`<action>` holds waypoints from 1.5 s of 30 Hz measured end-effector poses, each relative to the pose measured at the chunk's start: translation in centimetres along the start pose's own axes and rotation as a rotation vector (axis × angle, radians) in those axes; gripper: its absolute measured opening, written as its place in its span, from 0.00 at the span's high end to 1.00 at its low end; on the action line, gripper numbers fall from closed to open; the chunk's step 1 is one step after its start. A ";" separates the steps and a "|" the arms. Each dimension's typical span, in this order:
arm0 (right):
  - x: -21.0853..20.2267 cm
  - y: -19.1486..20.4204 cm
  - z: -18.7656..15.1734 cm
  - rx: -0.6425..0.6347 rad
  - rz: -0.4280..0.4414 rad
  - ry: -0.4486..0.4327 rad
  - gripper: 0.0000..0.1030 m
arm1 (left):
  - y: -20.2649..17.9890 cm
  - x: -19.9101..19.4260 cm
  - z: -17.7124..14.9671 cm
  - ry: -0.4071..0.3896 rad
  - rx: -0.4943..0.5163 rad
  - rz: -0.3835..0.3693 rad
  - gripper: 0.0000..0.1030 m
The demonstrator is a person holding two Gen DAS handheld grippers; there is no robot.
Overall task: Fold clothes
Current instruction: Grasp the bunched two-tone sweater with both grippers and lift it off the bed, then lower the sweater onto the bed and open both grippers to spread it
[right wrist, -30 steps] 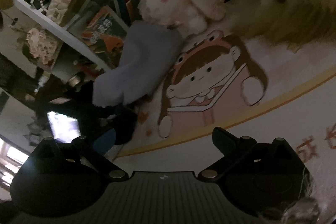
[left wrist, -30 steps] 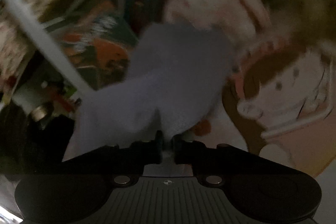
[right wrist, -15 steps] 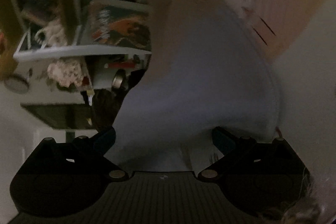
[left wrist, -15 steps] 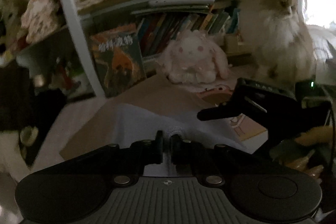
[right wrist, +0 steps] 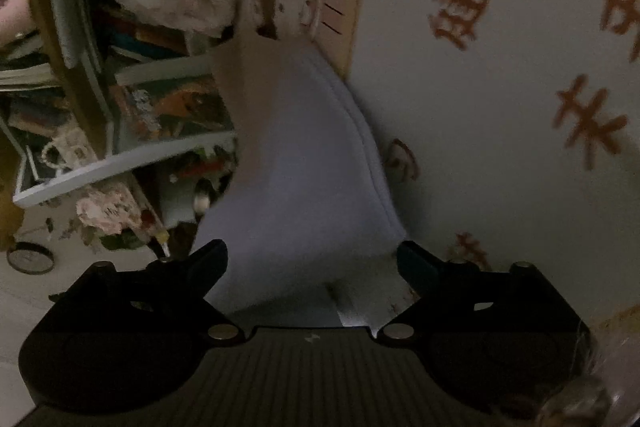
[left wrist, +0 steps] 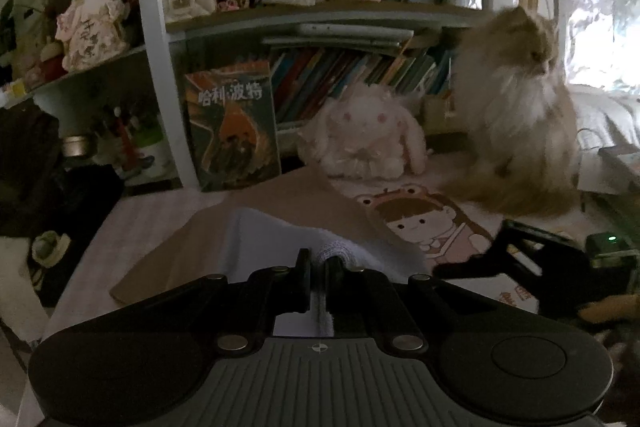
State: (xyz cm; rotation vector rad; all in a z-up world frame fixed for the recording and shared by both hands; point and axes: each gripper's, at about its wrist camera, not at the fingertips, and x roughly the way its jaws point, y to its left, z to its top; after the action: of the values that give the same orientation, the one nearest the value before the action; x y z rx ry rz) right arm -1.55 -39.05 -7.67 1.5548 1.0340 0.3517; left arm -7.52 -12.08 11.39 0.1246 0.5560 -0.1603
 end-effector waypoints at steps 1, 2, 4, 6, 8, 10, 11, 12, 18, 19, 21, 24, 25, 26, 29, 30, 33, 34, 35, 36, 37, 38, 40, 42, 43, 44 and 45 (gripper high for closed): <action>0.3 0.0 -0.3 -0.002 0.004 -0.011 0.20 | 0.4 -0.4 -0.1 -0.003 0.002 -0.006 0.95; 0.6 0.1 -0.7 -0.010 0.009 -0.016 0.50 | 0.9 -0.7 -0.2 -0.009 0.013 -0.006 0.95; 0.8 0.5 -1.5 -0.055 0.023 -0.013 0.82 | 1.7 -1.2 -0.6 -0.018 0.047 -0.002 0.95; 0.2 1.0 -2.3 -0.107 0.059 -0.036 0.88 | 2.5 -1.7 -1.0 -0.031 0.068 -0.018 0.95; -1.2 2.1 -2.7 -0.157 0.120 -0.096 0.89 | 2.8 -2.4 -0.9 -0.065 0.094 -0.060 0.95; -2.9 3.4 -2.9 -0.212 0.182 -0.163 0.89 | 2.5 -3.2 -0.5 -0.124 0.138 -0.111 0.95; -3.9 4.4 -2.9 -0.239 0.206 -0.196 0.89 | 2.2 -3.7 -0.1 -0.157 0.154 -0.141 0.95; -4.8 5.4 -3.0 -0.264 0.225 -0.229 0.89 | 2.1 -4.1 0.6 -0.191 0.157 -0.176 0.96; -12.4 15.6 -3.2 -0.486 0.452 -0.432 0.90 | 2.0 -8.0 5.3 -0.464 0.062 -0.487 0.96; -13.4 18.1 -3.8 -0.559 0.488 -0.449 0.90 | 2.3 -8.7 6.0 -0.513 0.032 -0.542 0.96; -15.1 22.9 -5.1 -0.701 0.552 -0.470 0.90 | 3.7 -9.7 7.2 -0.575 -0.059 -0.635 0.96; -14.6 28.5 -7.0 -0.866 0.570 -0.437 0.90 | 6.3 -9.5 7.3 -0.568 -0.185 -0.707 0.96; -13.8 29.6 -7.4 -0.899 0.561 -0.420 0.90 | 7.1 -8.8 6.9 -0.540 -0.215 -0.703 0.96; -12.5 30.0 -7.4 -0.914 0.534 -0.397 0.90 | 7.8 -8.0 6.3 -0.506 -0.240 -0.692 0.95; -6.4 29.4 -6.4 -0.914 0.367 -0.304 0.90 | 9.5 -4.1 2.8 -0.336 -0.297 -0.592 0.95; -4.1 28.7 -5.9 -0.914 0.294 -0.278 0.90 | 10.0 -2.5 1.4 -0.262 -0.319 -0.549 0.95; 4.2 24.8 -4.6 -0.920 0.019 -0.174 0.90 | 11.1 2.2 -4.1 -0.062 -0.350 -0.409 0.95; 6.7 23.5 -4.3 -0.921 -0.063 -0.136 0.90 | 11.4 3.6 -5.9 0.000 -0.356 -0.361 0.95; 9.2 22.1 -4.1 -0.925 -0.146 -0.101 0.90 | 11.6 4.8 -7.5 0.053 -0.358 -0.316 0.95; 11.4 20.8 -4.1 -0.927 -0.206 -0.070 0.90 | 11.7 5.6 -8.6 0.092 -0.354 -0.277 0.95; 13.1 19.7 -4.3 -0.922 -0.238 -0.042 0.90 | 11.8 6.2 -9.6 0.126 -0.352 -0.239 0.95; 14.8 18.6 -4.5 -0.916 -0.270 -0.014 0.90 | 12.1 6.5 -10.4 0.150 -0.353 -0.208 0.95; 17.2 17.2 -4.7 -0.900 -0.286 0.036 0.90 | 12.9 6.8 -11.1 0.180 -0.358 -0.164 0.94; 19.1 17.5 -5.3 -0.935 -0.297 0.067 0.90 | 13.4 6.8 -11.3 0.196 -0.346 -0.127 0.90; 19.7 17.7 -5.7 -0.968 -0.311 0.079 0.89 | 13.6 6.5 -10.9 0.202 -0.329 -0.109 0.90; 20.2 17.9 -6.2 -0.998 -0.326 0.090 0.85 | 13.8 6.1 -10.6 0.204 -0.311 -0.090 0.89; 20.6 18.1 -6.6 -1.026 -0.342 0.100 0.82 | 13.9 5.8 -10.4 0.201 -0.289 -0.071 0.84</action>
State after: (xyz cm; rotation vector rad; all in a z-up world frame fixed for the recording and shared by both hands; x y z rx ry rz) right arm 12.81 -17.84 4.14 0.4390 0.9378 0.5989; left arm -5.46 2.49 0.55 -0.1625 0.7780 -0.1357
